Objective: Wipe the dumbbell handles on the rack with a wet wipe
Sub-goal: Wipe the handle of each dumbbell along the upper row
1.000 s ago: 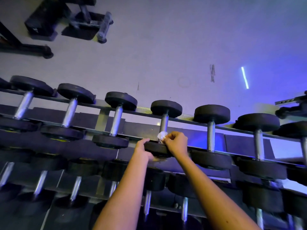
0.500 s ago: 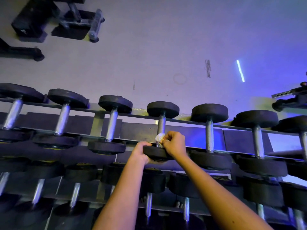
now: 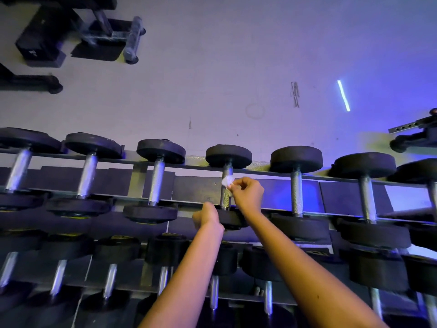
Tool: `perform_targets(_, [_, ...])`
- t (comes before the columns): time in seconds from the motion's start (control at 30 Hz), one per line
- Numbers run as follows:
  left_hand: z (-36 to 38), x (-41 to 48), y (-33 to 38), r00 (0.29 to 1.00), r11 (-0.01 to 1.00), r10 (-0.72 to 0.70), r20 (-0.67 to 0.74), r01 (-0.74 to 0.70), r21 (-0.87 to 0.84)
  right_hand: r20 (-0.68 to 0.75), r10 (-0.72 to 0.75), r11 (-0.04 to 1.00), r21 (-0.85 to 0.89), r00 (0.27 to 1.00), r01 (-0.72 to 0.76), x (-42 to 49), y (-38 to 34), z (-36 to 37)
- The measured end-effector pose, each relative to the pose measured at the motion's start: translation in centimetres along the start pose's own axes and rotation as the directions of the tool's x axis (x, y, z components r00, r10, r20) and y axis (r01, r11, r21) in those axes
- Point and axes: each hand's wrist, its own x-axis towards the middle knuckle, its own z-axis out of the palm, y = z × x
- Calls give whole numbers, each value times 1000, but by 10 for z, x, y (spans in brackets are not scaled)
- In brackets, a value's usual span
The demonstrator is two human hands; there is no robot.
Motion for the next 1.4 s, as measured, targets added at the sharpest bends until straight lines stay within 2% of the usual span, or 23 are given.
perform_targets(0.17, [2, -6, 11, 985, 979, 141, -96, -125, 163, -63, -55, 998, -38, 997, 53, 35, -30, 8])
perform_targets(0.37, [1, -10, 9, 957, 940, 256, -140, -212, 267, 14, -30, 981, -193, 999, 32, 19, -9, 7])
perform_targets(0.53, [4, -10, 10, 947, 936, 272, -169, -220, 274, 128, 29, 981, -193, 991, -3, -20, 11, -6])
perform_targets(0.73, [5, -10, 10, 947, 934, 276, -164, -224, 277, 20, -23, 991, -132, 1000, 25, 5, -11, 1])
perform_targets(0.83, [6, -9, 9, 951, 938, 267, -156, -220, 267, 12, -53, 992, -118, 999, 54, 29, -27, 0])
perform_targets(1.0, [7, -4, 8, 952, 943, 263, -155, -219, 251, 91, -53, 980, -188, 994, 70, 41, -27, -2])
perform_targets(1.1, [8, -3, 8, 949, 938, 269, -166, -219, 267, 174, -18, 955, -287, 985, 69, 24, -8, -5])
perform_targets(1.2, [9, -1, 7, 946, 936, 278, -166, -227, 270, 235, 29, 951, -305, 972, 46, -1, 7, -9])
perform_targets(1.4, [7, 1, 7, 948, 934, 281, -151, -234, 271, 134, -53, 973, -217, 990, 82, -14, -4, -7])
